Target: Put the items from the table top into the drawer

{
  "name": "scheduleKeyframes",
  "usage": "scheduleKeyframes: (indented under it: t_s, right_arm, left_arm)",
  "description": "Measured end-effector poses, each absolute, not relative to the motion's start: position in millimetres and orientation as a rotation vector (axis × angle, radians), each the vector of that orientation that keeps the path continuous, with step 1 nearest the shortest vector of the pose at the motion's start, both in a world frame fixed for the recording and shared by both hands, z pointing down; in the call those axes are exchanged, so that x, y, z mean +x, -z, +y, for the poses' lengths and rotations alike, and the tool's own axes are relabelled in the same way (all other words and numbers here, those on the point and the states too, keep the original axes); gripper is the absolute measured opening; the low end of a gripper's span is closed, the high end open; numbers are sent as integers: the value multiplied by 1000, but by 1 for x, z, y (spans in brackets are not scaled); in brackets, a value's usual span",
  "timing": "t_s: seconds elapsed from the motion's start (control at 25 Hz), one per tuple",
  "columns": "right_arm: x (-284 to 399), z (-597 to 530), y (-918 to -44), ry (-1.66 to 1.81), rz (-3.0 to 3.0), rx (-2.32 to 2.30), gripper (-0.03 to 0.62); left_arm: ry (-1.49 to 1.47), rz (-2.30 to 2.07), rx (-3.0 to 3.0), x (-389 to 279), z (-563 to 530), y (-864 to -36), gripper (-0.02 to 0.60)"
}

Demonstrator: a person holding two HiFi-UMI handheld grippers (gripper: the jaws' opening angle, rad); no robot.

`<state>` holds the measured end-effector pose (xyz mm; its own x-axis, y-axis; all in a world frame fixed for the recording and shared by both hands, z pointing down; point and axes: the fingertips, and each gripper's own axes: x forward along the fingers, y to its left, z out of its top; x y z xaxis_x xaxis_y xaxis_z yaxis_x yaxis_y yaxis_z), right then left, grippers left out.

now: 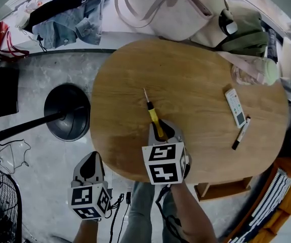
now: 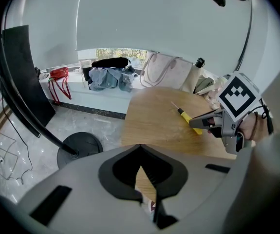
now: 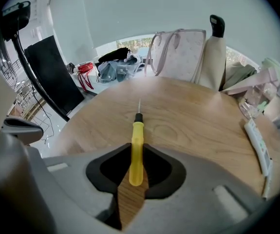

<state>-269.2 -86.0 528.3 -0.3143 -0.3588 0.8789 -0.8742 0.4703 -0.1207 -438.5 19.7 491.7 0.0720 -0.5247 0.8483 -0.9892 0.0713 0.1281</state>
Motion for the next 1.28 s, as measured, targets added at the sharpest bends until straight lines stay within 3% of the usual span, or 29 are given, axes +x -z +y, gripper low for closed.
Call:
scheduleKeyframes:
  t_s: [0.52, 1.28]
  right_arm:
    - [-237, -69, -506, -793, -1893, 1093, 77]
    - [-96, -23, -467, -904, -1786, 1344, 77]
  left_arm:
    - [-751, -1516, 1630, -413, 15, -480, -8]
    - [-803, -1369, 1844, -292, -1, -463, -8]
